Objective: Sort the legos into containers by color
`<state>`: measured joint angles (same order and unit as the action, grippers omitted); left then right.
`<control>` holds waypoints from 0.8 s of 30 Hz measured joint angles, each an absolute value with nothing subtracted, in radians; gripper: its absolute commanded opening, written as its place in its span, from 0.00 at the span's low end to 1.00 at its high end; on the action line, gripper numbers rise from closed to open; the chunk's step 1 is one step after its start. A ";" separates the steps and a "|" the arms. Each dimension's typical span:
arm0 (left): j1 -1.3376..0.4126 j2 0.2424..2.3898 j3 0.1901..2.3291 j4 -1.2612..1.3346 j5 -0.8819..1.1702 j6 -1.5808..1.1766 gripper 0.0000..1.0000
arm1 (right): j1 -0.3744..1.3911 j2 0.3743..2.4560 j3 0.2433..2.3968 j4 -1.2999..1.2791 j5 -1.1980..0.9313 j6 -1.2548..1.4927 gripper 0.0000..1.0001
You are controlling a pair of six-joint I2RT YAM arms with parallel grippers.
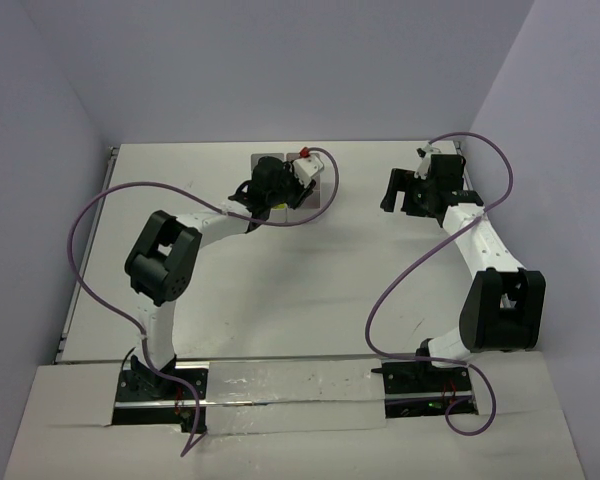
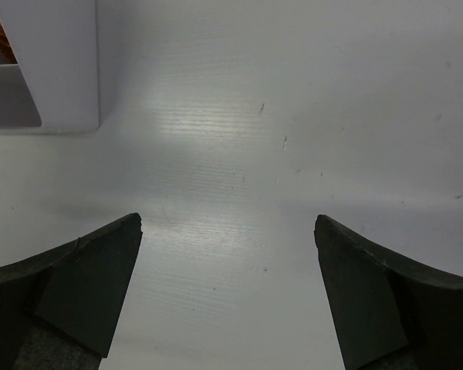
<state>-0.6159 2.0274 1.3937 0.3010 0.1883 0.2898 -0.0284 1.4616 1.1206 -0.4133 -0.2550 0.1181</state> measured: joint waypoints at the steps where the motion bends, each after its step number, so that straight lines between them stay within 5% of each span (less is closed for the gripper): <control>1: -0.616 2.027 1.394 0.300 0.188 0.294 0.65 | -0.028 1.462 1.121 -0.413 -0.255 0.118 1.00; 5: -0.616 2.027 1.394 0.296 0.190 0.302 0.81 | -0.028 1.462 1.121 -0.413 -0.255 0.118 1.00; 16: -0.607 2.023 1.570 0.098 0.195 0.236 0.88 | -0.014 1.462 1.136 -0.417 -0.255 0.115 1.00; 18: -0.594 2.002 1.650 0.001 0.195 0.185 0.99 | -0.011 1.461 1.140 -0.416 -0.256 0.113 1.00; 24: -0.459 1.758 1.632 -0.207 0.199 0.004 0.99 | 0.023 1.427 1.140 -0.412 -0.256 0.093 1.00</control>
<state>-0.4591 1.7579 1.6325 -0.2066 0.1990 0.0041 0.0227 1.4271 1.1400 -0.4119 -0.2558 0.0927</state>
